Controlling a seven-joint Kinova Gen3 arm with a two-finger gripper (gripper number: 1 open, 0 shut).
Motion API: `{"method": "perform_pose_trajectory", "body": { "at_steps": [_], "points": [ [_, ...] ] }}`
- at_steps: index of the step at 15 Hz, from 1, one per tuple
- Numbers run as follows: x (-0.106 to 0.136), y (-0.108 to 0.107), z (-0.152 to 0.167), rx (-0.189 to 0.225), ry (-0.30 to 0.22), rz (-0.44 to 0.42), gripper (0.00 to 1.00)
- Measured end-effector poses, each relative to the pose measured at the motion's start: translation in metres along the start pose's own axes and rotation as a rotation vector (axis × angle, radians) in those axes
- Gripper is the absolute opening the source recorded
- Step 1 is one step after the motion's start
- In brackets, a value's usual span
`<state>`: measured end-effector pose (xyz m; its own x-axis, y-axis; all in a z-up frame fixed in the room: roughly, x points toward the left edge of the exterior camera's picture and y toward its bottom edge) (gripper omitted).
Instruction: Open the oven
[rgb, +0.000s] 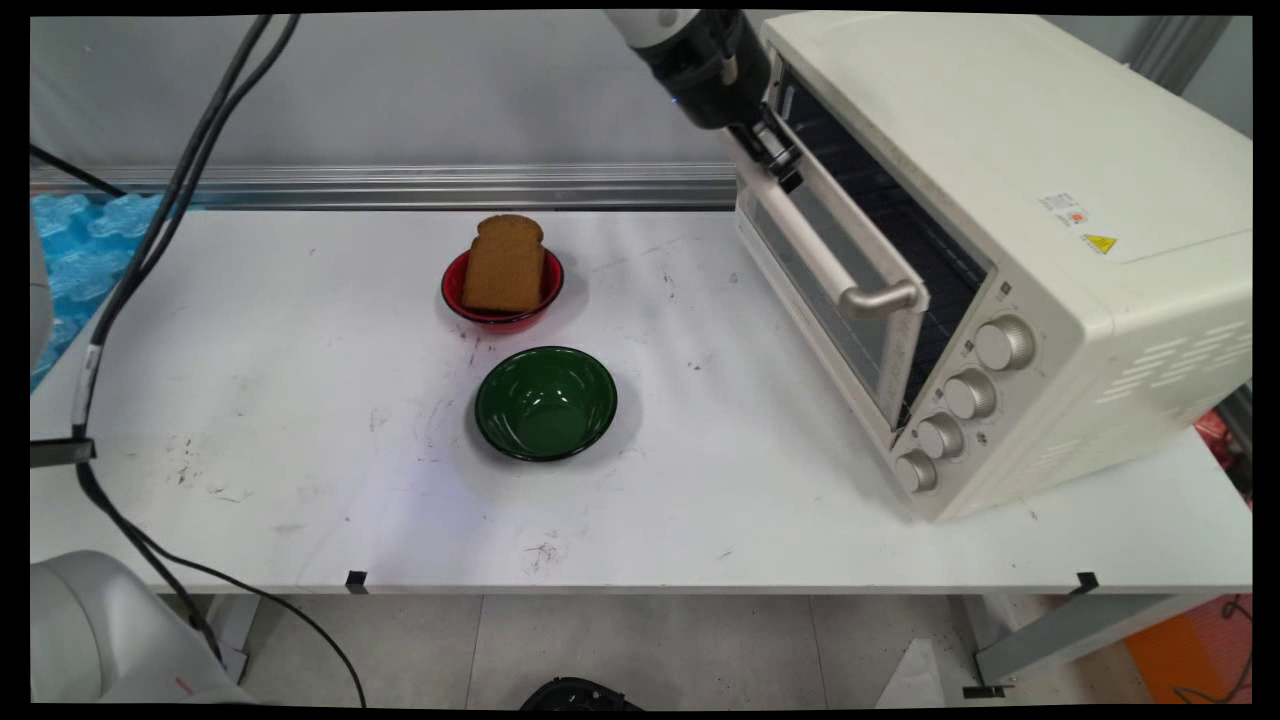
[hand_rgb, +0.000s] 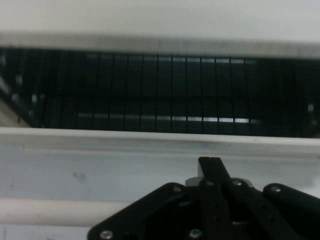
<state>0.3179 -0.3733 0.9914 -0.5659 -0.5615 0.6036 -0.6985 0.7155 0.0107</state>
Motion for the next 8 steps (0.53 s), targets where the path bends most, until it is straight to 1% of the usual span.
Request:
{"method": "perform_pose_trajectory", "body": {
  "at_steps": [8],
  "points": [
    [-0.038,0.000,-0.015,0.000,-0.076,0.002,0.00]
  ]
}}
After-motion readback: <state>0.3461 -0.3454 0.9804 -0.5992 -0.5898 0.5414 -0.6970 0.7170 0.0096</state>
